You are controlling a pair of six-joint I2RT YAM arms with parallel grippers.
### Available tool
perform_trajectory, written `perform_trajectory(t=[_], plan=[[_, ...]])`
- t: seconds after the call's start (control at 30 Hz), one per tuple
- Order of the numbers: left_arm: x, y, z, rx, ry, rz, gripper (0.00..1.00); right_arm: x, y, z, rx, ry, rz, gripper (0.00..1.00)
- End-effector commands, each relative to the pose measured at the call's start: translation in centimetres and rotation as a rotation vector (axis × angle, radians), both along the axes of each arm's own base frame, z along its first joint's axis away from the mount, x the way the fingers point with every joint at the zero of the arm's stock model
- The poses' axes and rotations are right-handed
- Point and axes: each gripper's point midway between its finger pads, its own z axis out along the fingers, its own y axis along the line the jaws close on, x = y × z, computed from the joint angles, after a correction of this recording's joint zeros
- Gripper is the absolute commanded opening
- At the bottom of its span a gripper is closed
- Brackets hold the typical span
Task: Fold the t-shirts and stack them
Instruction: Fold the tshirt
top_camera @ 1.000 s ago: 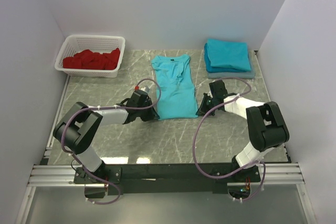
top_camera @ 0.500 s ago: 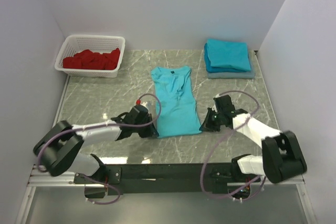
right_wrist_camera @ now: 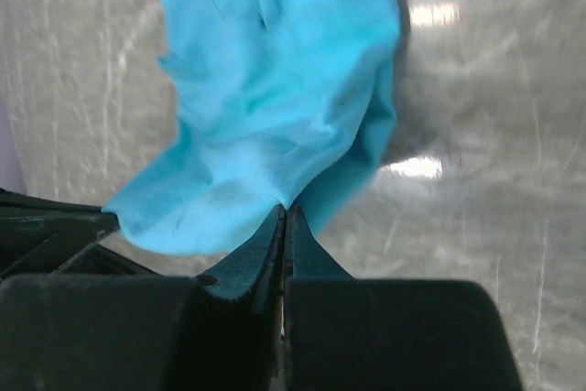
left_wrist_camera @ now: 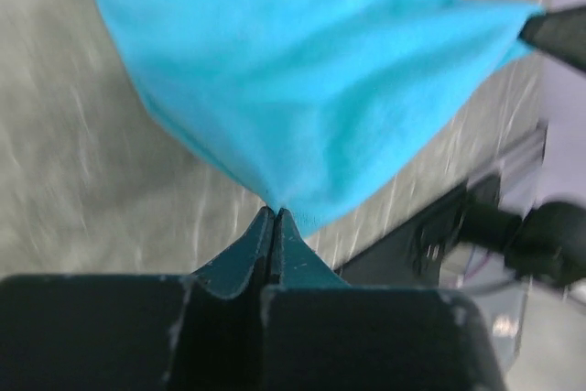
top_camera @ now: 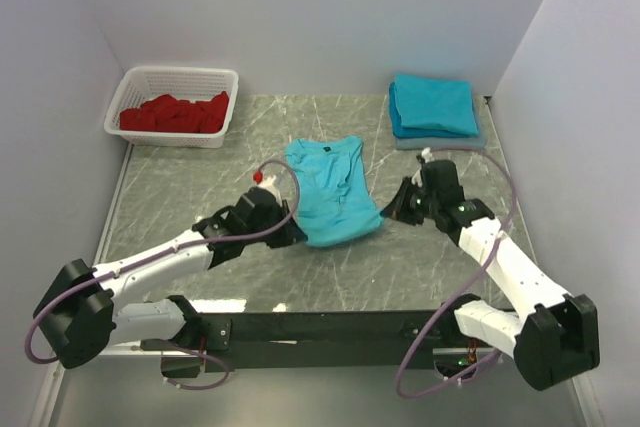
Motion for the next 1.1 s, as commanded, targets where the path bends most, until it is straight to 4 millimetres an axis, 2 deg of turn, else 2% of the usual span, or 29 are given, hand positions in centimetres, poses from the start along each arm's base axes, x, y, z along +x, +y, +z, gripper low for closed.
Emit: perform_trajectory(t=[0.0, 0.13, 0.17, 0.2, 0.27, 0.3, 0.33, 0.37, 0.4, 0.47, 0.53, 0.57, 0.6, 0.67, 0.73, 0.77, 0.83, 0.87, 0.93, 0.97, 1.0, 1.03, 1.07], plan=[[5.4, 0.0, 4.7, -0.016, -0.176, 0.08, 0.0, 6.2, 0.7, 6.3, 0.024, -0.223, -0.038, 0.0], [10.6, 2.1, 8.0, -0.031, -0.277, 0.228, 0.0, 9.3, 0.9, 7.9, 0.006, -0.245, -0.052, 0.0], [11.5, 2.5, 8.1, -0.015, -0.287, 0.245, 0.0, 10.1, 1.1, 7.4, 0.003, -0.227, -0.049, 0.0], [12.4, 2.6, 9.3, -0.021, -0.313, 0.252, 0.0, 11.0, 1.3, 8.5, 0.013, -0.251, -0.049, 0.0], [13.9, 3.4, 9.3, 0.001, -0.326, 0.273, 0.0, 12.2, 1.3, 8.3, 0.004, -0.238, -0.055, 0.0], [14.5, 3.3, 10.0, -0.01, -0.339, 0.266, 0.0, 13.1, 1.5, 9.2, 0.01, -0.258, -0.059, 0.0], [15.0, 3.4, 10.2, -0.01, -0.341, 0.268, 0.0, 13.6, 1.2, 9.3, 0.01, -0.257, -0.072, 0.0], [15.9, 3.8, 9.6, 0.006, -0.334, 0.274, 0.0, 14.2, 1.4, 9.0, 0.015, -0.249, -0.071, 0.0], [16.6, 3.8, 10.3, 0.001, -0.348, 0.28, 0.0, 14.8, 1.6, 9.8, 0.025, -0.267, -0.073, 0.0], [17.9, 3.9, 9.8, 0.004, -0.337, 0.279, 0.0, 15.9, 1.5, 9.3, 0.025, -0.254, -0.08, 0.0], [18.8, 3.5, 10.4, -0.018, -0.346, 0.264, 0.0, 17.0, 1.7, 10.1, 0.031, -0.262, -0.078, 0.0], [19.4, 3.6, 9.6, -0.005, -0.331, 0.263, 0.0, 17.6, 1.7, 9.4, 0.027, -0.242, -0.074, 0.0], [20.0, 3.6, 10.2, -0.012, -0.339, 0.266, 0.0, 18.2, 1.8, 10.0, 0.032, -0.247, -0.074, 0.0], [21.1, 3.8, 9.9, -0.013, -0.335, 0.273, 0.0, 19.2, 1.8, 9.2, 0.032, -0.221, -0.067, 0.0], [22.0, 4.0, 10.3, -0.017, -0.342, 0.279, 0.0, 20.2, 1.8, 9.8, 0.041, -0.23, -0.073, 0.0], [22.7, 4.3, 10.4, -0.015, -0.343, 0.289, 0.0, 20.7, 1.7, 9.3, 0.042, -0.217, -0.075, 0.0], [23.4, 4.7, 10.4, -0.008, -0.343, 0.292, 0.0, 21.6, 1.8, 10.2, 0.059, -0.231, -0.066, 0.0], [23.9, 4.6, 10.3, -0.005, -0.339, 0.284, 0.01, 22.0, 1.9, 9.7, 0.055, -0.219, -0.061, 0.0], [24.7, 4.9, 9.6, 0.004, -0.323, 0.284, 0.0, 22.9, 2.0, 10.4, 0.057, -0.234, -0.059, 0.0], [25.2, 4.9, 9.9, -0.002, -0.327, 0.285, 0.0, 23.4, 2.0, 9.7, 0.051, -0.219, -0.058, 0.0], [25.5, 4.9, 9.6, -0.006, -0.319, 0.279, 0.0, 24.0, 2.0, 10.1, 0.049, -0.226, -0.061, 0.0], [26.1, 5.2, 8.7, -0.002, -0.299, 0.283, 0.0, 24.4, 1.9, 10.0, 0.051, -0.221, -0.063, 0.0], [26.6, 5.3, 8.9, -0.01, -0.301, 0.286, 0.01, 25.1, 2.0, 9.5, 0.049, -0.21, -0.063, 0.0]])
